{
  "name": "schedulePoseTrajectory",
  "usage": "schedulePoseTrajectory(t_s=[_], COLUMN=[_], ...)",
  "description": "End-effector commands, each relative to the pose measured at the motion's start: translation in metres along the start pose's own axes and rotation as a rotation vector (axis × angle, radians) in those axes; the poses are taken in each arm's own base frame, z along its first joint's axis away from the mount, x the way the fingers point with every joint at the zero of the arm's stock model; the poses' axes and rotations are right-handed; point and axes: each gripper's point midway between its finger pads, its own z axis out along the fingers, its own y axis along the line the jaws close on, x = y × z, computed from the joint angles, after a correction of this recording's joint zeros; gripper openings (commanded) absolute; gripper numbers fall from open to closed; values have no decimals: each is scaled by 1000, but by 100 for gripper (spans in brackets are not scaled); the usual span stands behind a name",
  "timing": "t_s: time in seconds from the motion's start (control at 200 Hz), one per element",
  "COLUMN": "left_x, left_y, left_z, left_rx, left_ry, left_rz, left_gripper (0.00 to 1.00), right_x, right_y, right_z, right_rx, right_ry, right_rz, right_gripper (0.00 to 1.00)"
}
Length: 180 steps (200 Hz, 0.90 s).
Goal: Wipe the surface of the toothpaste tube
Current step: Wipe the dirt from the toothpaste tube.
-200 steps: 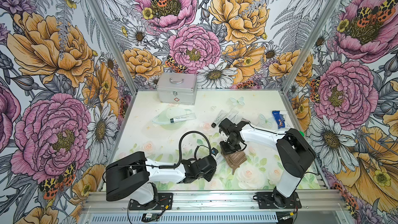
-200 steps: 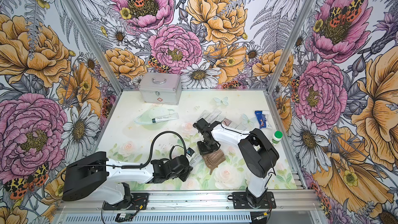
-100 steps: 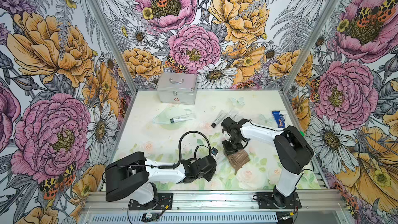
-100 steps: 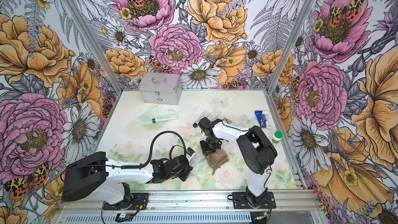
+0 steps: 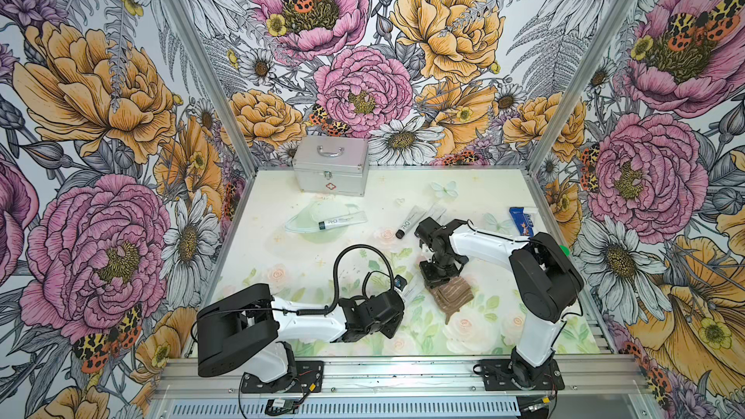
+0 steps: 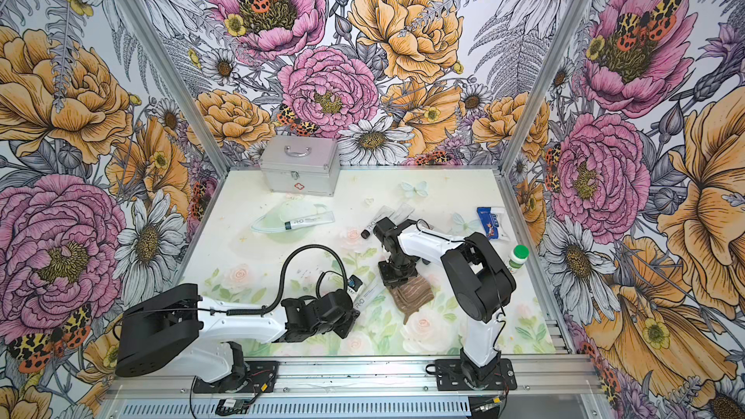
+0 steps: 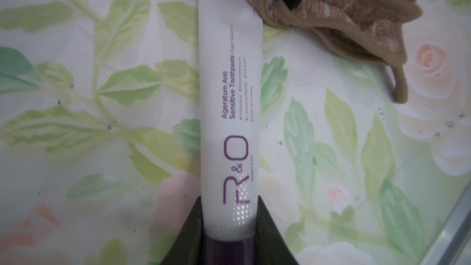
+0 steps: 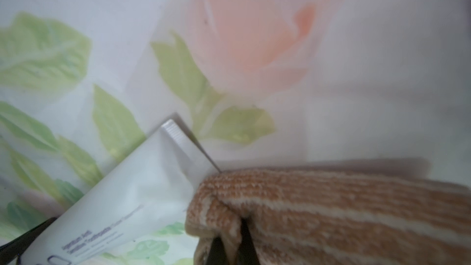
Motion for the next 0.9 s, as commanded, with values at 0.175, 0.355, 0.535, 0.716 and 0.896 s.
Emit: schedulePoseTrajectory(t_s=[0.175,0.355,0.535,0.716,0.896], left_x=[7,8,8,8,8], left_y=[11,10,10,10,10], left_z=[1,3,3,2,1], left_rx=[-35,-33,-30,-31,-28], left_ry=[11,16,13,10,8], left_rz=[1,1,0,-1,-2], left_gripper=[24,24,24,24,24], right_x=[2,-9,-17,-14,-12], right_y=[49,66,67,46,2], right_z=[-26,-30,-11,12,25], right_rx=[-150,-190,-184,-89,63], right_ry=[-56,-59,-27,10,21], right_rz=[-37,-58,-60,-53,-26], right_gripper=[0,0,0,0,0])
